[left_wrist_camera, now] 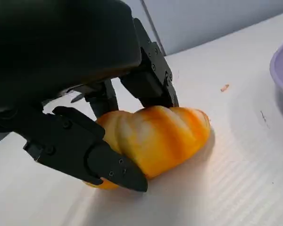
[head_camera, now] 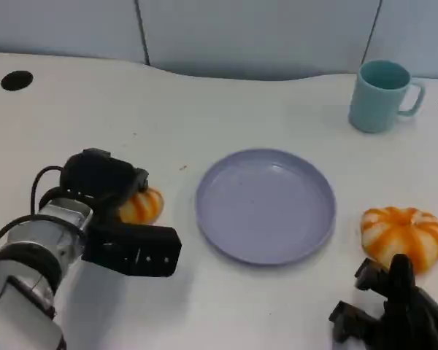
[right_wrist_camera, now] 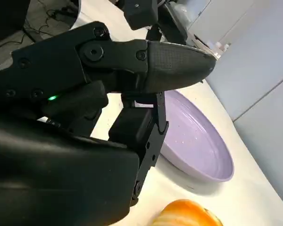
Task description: Grasp the bread from the table and place it into the plate.
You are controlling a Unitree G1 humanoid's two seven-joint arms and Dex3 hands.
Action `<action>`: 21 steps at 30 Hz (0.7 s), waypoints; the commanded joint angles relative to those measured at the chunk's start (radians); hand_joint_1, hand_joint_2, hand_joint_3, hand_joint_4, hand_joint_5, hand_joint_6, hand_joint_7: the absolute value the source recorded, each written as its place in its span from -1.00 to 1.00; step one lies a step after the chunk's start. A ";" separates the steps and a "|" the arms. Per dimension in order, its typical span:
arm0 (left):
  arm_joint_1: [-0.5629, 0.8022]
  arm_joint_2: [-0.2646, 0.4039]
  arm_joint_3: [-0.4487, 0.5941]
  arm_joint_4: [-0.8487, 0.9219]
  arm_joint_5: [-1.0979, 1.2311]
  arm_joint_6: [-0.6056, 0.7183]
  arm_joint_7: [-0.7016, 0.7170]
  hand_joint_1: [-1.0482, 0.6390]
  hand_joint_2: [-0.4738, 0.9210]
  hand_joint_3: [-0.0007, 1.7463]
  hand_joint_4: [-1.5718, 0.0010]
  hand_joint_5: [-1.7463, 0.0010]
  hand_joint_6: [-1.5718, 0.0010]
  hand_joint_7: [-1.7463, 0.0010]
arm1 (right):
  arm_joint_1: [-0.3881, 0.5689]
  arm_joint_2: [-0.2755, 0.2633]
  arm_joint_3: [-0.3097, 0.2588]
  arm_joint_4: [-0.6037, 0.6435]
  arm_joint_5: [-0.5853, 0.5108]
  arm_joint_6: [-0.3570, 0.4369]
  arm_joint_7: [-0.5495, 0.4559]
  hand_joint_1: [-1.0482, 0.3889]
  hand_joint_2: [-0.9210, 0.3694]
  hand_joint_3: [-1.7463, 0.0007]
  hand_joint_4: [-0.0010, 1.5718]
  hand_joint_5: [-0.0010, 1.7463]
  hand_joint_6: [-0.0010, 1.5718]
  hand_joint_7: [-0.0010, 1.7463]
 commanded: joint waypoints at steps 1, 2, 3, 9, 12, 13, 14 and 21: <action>0.037 0.014 0.036 0.005 -0.048 -0.048 0.024 -0.03 1.00 -0.48 0.06 -1.00 0.31 -0.99 | -0.001 -0.017 -0.007 0.001 0.005 -0.003 0.009 -0.27 -1.00 0.36 0.51 0.44 0.27 0.50; 0.038 0.014 0.040 0.004 -0.053 -0.057 0.036 -0.02 1.00 -0.47 0.05 -1.00 0.30 -0.99 | -0.002 -0.016 -0.008 0.002 0.006 -0.003 0.009 -0.27 -1.00 0.37 0.52 0.44 0.27 0.50; 0.040 0.015 0.044 0.003 -0.054 -0.065 0.057 -0.02 1.00 -0.46 0.04 -1.00 0.30 -1.00 | -0.003 -0.014 -0.009 0.002 0.007 -0.001 0.006 -0.27 -1.00 0.37 0.52 0.43 0.27 0.49; 0.023 0.013 0.078 -0.002 -0.091 -0.087 0.086 0.00 0.96 -0.49 0.01 -1.00 0.27 -1.00 | -0.009 -0.012 -0.005 0.011 -0.001 -0.010 0.004 -0.28 -1.00 0.37 0.53 0.41 0.30 0.45; 0.002 0.018 0.083 -0.007 -0.088 -0.103 0.094 0.00 0.96 -0.49 0.02 -1.00 0.28 -1.00 | -0.018 -0.015 -0.003 0.026 -0.006 -0.019 0.011 -0.28 -1.00 0.37 0.52 0.42 0.30 0.45; -0.003 0.020 0.084 -0.010 -0.087 -0.111 0.101 0.01 0.95 -0.51 0.00 -1.00 0.27 -1.00 | -0.022 -0.016 -0.002 0.031 -0.007 -0.020 0.013 -0.28 -1.00 0.38 0.53 0.42 0.31 0.45; -0.006 0.021 0.085 -0.011 -0.087 -0.116 0.105 0.02 0.94 -0.52 0.00 -1.00 0.27 -1.00 | -0.024 -0.016 -0.002 0.034 -0.007 -0.020 0.014 -0.28 -1.00 0.38 0.53 0.42 0.31 0.45; -0.042 0.010 0.078 -0.028 -0.071 -0.157 0.154 0.01 0.97 -0.50 -0.04 -1.00 0.23 -0.98 | -0.039 -0.018 -0.002 0.057 -0.013 -0.034 0.022 -0.28 -1.00 0.40 0.52 0.42 0.31 0.41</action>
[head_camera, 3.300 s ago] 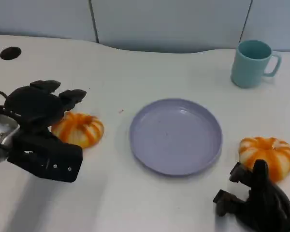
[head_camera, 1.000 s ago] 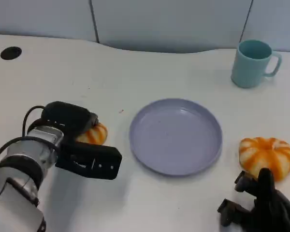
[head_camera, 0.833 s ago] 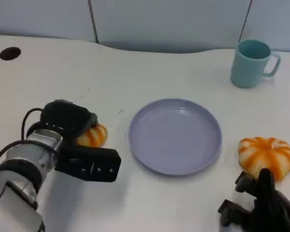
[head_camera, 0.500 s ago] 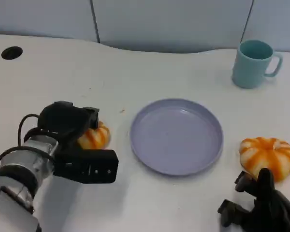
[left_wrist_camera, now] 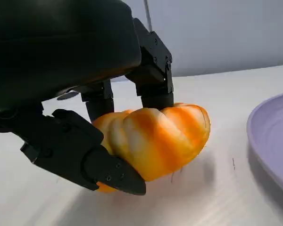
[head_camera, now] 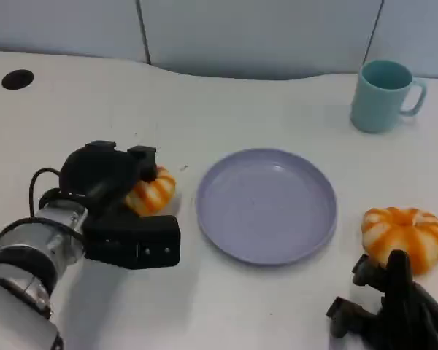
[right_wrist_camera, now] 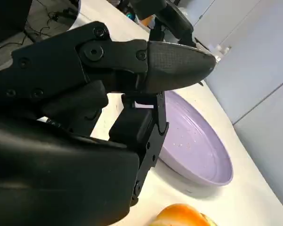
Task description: Grasp the bread from the table and place it into the plate.
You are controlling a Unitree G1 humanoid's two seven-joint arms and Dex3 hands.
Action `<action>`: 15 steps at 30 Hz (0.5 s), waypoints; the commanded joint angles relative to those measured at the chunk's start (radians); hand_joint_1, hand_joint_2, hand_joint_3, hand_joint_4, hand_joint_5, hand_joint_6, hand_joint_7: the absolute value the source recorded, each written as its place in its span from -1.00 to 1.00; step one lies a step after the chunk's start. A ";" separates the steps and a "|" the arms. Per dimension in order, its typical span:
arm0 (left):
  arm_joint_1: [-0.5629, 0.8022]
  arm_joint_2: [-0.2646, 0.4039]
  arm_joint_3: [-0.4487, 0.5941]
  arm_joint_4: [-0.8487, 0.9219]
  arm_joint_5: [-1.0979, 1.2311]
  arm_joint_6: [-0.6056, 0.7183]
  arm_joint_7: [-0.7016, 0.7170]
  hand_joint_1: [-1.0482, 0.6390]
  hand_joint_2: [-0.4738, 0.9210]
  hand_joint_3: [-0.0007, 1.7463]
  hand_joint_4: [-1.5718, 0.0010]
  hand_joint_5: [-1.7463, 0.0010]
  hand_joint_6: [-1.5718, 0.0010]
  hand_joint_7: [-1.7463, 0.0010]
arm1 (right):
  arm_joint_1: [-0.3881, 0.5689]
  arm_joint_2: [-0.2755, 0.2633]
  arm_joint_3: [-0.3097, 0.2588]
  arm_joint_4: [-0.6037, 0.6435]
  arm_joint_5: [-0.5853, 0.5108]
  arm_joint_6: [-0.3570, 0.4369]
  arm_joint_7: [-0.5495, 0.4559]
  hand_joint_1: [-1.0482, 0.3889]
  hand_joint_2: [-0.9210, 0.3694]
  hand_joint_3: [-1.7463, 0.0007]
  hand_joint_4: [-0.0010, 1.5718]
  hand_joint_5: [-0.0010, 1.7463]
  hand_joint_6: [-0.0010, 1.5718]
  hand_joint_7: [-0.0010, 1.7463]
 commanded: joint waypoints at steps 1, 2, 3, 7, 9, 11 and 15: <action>-0.045 0.003 0.003 -0.024 -0.003 -0.053 0.077 0.02 0.91 -0.44 -0.06 -1.00 0.21 -0.99 | -0.007 -0.018 -0.003 0.017 -0.011 -0.018 0.007 -0.28 -1.00 0.40 0.52 0.42 0.32 0.41; -0.044 0.001 0.004 -0.026 -0.003 -0.065 0.100 0.03 0.87 -0.39 -0.06 -1.00 0.20 -1.00 | -0.007 -0.019 -0.002 0.016 -0.013 -0.017 0.005 -0.28 -1.00 0.40 0.52 0.42 0.32 0.40; -0.045 0.000 0.004 -0.026 -0.002 -0.073 0.116 0.05 0.83 -0.36 -0.07 -1.00 0.19 -1.00 | -0.006 -0.019 -0.002 0.015 -0.014 -0.015 0.004 -0.28 -1.00 0.40 0.52 0.42 0.32 0.40; -0.060 -0.016 -0.002 -0.039 0.005 -0.103 0.178 0.06 0.68 -0.11 -0.07 -1.00 0.16 -1.00 | -0.001 -0.018 -0.002 0.009 -0.011 -0.013 0.009 -0.28 -1.00 0.40 0.52 0.41 0.33 0.40; -0.064 -0.022 -0.006 -0.046 0.010 -0.128 0.210 0.06 0.65 -0.05 -0.07 -1.00 0.15 -1.00 | 0.000 -0.019 0.000 0.007 -0.014 -0.014 0.009 -0.28 -1.00 0.39 0.53 0.41 0.33 0.41; -0.073 -0.030 -0.016 -0.057 0.019 -0.162 0.241 0.05 0.62 0.06 -0.12 -1.00 0.14 -1.00 | 0.000 -0.019 0.000 0.004 -0.015 -0.007 0.001 -0.29 -1.00 0.40 0.54 0.41 0.33 0.42; -0.090 -0.040 -0.048 -0.068 0.049 -0.205 0.282 0.01 0.58 0.10 -0.12 -1.00 0.15 -1.00 | 0.003 -0.017 0.002 -0.001 -0.018 -0.012 -0.002 -0.29 -1.00 0.41 0.55 0.41 0.33 0.42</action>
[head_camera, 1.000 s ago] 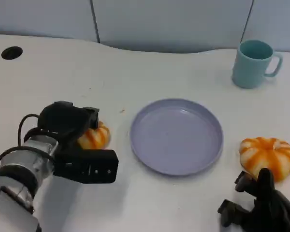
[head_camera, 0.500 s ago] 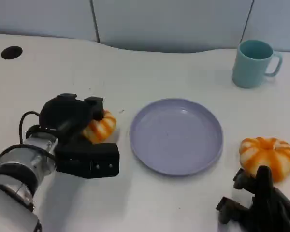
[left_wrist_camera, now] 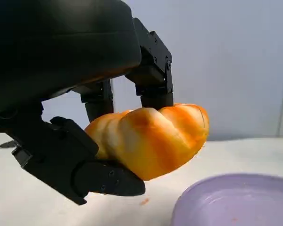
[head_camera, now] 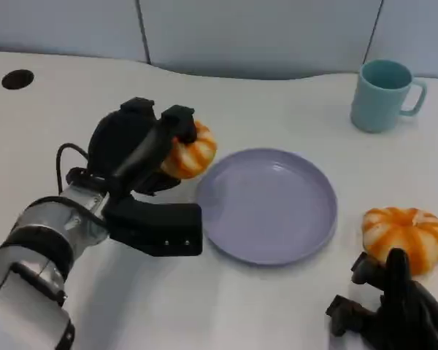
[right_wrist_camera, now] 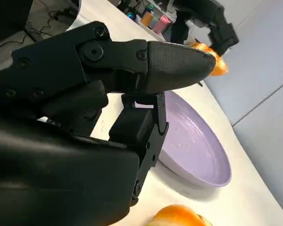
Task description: Grasp the bread from the table and place it into the plate.
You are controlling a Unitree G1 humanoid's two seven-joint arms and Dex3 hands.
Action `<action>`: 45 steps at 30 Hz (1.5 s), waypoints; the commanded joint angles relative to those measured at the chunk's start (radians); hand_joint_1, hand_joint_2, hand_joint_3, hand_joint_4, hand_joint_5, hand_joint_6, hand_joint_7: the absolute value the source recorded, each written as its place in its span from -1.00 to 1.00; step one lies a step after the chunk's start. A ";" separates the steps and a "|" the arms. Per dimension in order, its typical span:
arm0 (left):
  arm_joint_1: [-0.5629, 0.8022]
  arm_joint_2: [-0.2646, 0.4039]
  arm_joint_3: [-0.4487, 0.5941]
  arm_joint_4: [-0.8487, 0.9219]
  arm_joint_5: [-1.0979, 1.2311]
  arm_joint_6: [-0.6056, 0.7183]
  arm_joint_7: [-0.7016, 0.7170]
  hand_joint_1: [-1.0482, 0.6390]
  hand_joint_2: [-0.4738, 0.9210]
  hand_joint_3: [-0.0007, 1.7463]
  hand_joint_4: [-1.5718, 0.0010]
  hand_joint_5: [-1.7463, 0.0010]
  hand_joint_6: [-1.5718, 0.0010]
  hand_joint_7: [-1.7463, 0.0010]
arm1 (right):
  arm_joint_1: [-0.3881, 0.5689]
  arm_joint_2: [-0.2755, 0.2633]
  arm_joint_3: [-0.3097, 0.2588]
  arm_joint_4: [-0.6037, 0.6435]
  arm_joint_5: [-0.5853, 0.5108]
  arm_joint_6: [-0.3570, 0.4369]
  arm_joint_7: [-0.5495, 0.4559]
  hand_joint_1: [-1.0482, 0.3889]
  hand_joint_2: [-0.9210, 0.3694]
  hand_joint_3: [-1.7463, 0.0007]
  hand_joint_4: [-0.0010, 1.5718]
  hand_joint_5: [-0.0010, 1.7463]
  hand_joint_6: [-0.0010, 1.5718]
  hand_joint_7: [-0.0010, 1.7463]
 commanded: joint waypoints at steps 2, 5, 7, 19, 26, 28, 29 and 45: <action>-0.044 -0.014 -0.047 -0.022 0.047 -0.067 0.060 -0.03 0.66 -0.03 -0.11 -1.00 0.16 -1.00 | 0.009 -0.016 -0.001 -0.006 -0.010 -0.007 -0.006 -0.28 -1.00 0.41 0.56 0.41 0.33 0.43; -0.057 -0.022 -0.072 -0.020 0.063 -0.115 0.036 0.01 0.64 -0.08 -0.10 -1.00 0.14 -1.00 | 0.007 -0.018 0.001 -0.007 -0.012 -0.004 -0.008 -0.28 -1.00 0.41 0.56 0.41 0.34 0.43; -0.065 -0.026 -0.083 -0.014 0.065 -0.145 0.008 -0.03 0.66 -0.07 -0.10 -1.00 0.12 -1.00 | 0.007 -0.018 0.001 -0.010 -0.014 -0.001 -0.014 -0.29 -1.00 0.43 0.57 0.41 0.36 0.41; -0.081 -0.081 -0.063 0.009 0.015 -0.175 -0.254 -0.07 0.59 0.12 -0.12 -1.00 0.07 -0.98 | 0.011 -0.009 0.004 -0.019 -0.002 0.012 -0.013 -0.29 -1.00 0.43 0.56 0.38 0.34 0.37; -0.088 -0.113 -0.048 0.010 -0.006 -0.137 -0.383 -0.10 0.68 0.07 -0.07 -1.00 0.07 -0.90 | 0.012 -0.003 0.007 -0.022 -0.006 0.008 -0.016 -0.29 -1.00 0.43 0.53 0.39 0.32 0.36; -0.089 -0.120 -0.040 0.012 -0.021 -0.129 -0.420 -0.08 0.63 0.10 0.02 -0.92 0.04 -0.72 | 0.011 -0.002 0.008 -0.018 -0.010 -0.002 -0.013 -0.29 -1.00 0.44 0.53 0.39 0.32 0.36; -0.085 -0.124 -0.027 0.014 -0.040 -0.133 -0.447 -0.08 0.60 0.11 0.06 -0.81 0.04 -0.56 | 0.011 0.000 0.008 -0.020 -0.009 -0.001 -0.013 -0.29 -1.00 0.44 0.53 0.39 0.33 0.36; -0.104 -0.121 -0.033 0.011 -0.045 -0.072 -0.619 -0.57 1.00 -0.82 0.99 0.58 0.81 0.99 | 0.010 0.002 0.014 -0.020 -0.026 -0.014 -0.019 -0.31 -1.00 0.41 0.54 0.42 0.36 0.36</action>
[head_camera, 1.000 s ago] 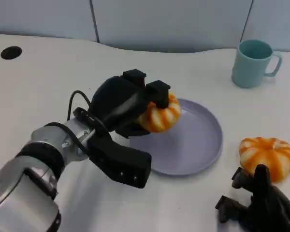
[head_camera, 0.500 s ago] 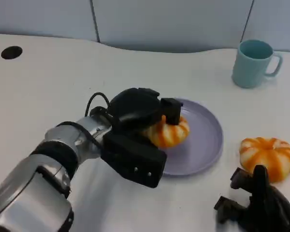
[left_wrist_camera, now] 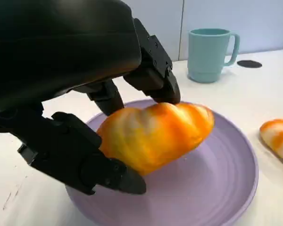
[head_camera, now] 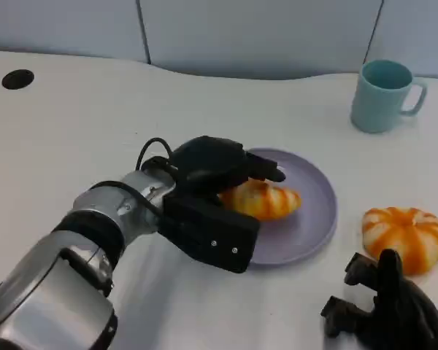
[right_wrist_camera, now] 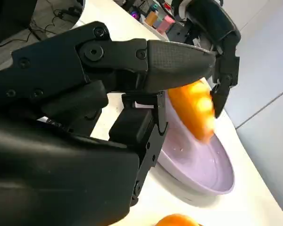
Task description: Grasp the bread from the table and place it into the plate.
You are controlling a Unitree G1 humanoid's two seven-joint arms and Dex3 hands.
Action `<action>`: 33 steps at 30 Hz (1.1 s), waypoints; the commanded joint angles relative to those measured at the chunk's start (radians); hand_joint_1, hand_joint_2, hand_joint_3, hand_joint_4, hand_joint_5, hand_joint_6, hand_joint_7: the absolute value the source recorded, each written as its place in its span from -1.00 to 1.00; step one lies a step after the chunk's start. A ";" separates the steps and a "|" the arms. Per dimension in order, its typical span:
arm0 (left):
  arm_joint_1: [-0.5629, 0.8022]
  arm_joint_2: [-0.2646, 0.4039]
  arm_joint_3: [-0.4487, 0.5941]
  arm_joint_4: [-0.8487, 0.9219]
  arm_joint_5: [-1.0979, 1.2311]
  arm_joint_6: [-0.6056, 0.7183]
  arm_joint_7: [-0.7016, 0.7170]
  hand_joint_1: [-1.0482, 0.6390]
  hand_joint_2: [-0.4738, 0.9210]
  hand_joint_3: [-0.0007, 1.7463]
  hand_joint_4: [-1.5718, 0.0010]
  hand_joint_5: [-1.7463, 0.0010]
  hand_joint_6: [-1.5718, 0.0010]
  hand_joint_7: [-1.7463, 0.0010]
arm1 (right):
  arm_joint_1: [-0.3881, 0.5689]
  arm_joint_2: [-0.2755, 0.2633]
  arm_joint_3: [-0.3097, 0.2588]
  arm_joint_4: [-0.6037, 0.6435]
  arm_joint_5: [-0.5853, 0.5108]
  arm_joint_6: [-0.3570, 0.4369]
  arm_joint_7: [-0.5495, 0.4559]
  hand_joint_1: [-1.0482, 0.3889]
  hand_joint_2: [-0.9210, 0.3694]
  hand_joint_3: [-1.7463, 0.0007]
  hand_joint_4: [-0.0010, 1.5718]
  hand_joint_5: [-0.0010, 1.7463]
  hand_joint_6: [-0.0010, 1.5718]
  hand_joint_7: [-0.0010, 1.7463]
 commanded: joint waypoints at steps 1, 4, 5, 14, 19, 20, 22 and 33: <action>-0.037 0.015 -0.005 0.002 0.002 0.021 -0.080 -0.60 1.00 -0.81 0.99 0.63 0.84 0.99 | 0.006 -0.009 -0.004 -0.005 -0.003 -0.007 -0.011 -0.31 -1.00 0.41 0.54 0.42 0.36 0.36; -0.041 0.023 0.000 -0.004 -0.003 0.025 -0.119 -0.77 1.00 -0.75 1.00 0.75 0.89 1.00 | 0.007 -0.007 -0.005 -0.009 0.002 0.000 -0.016 -0.31 -1.00 0.43 0.55 0.41 0.37 0.37; -0.041 0.025 0.004 -0.006 -0.007 0.025 -0.129 -0.83 1.00 -0.74 1.00 0.78 0.89 1.00 | 0.006 -0.008 -0.005 -0.006 0.003 -0.001 -0.013 -0.31 -1.00 0.43 0.55 0.41 0.37 0.37; -0.006 0.051 0.079 -0.029 -0.089 -0.024 -0.175 -0.93 1.00 -0.71 1.00 0.84 0.92 1.00 | 0.004 -0.008 -0.007 -0.005 0.004 -0.001 -0.014 -0.31 -1.00 0.44 0.54 0.40 0.36 0.36; 0.092 0.063 0.283 -0.054 -0.350 -0.117 -0.333 -0.81 1.00 -0.74 0.97 0.80 0.86 0.97 | 0.000 -0.007 -0.011 0.004 0.013 -0.003 -0.004 -0.30 -1.00 0.44 0.53 0.40 0.35 0.35; 0.118 0.059 0.331 -0.061 -0.416 -0.134 -0.379 -0.78 1.00 -0.75 0.96 0.78 0.85 0.97 | -0.001 -0.008 -0.012 0.004 0.014 -0.004 -0.003 -0.30 -1.00 0.44 0.53 0.40 0.36 0.35; 0.143 0.054 0.379 -0.074 -0.481 -0.148 -0.434 -0.75 1.00 -0.76 0.93 0.76 0.82 0.96 | -0.001 -0.008 -0.012 0.004 0.014 -0.004 -0.002 -0.30 -1.00 0.45 0.53 0.41 0.36 0.35; 0.395 -0.017 0.657 -0.256 -0.916 -0.076 -0.765 -0.76 1.00 -0.66 0.78 0.38 0.60 0.92 | -0.006 -0.008 -0.015 0.013 0.012 -0.013 0.003 -0.30 -1.00 0.47 0.55 0.38 0.40 0.30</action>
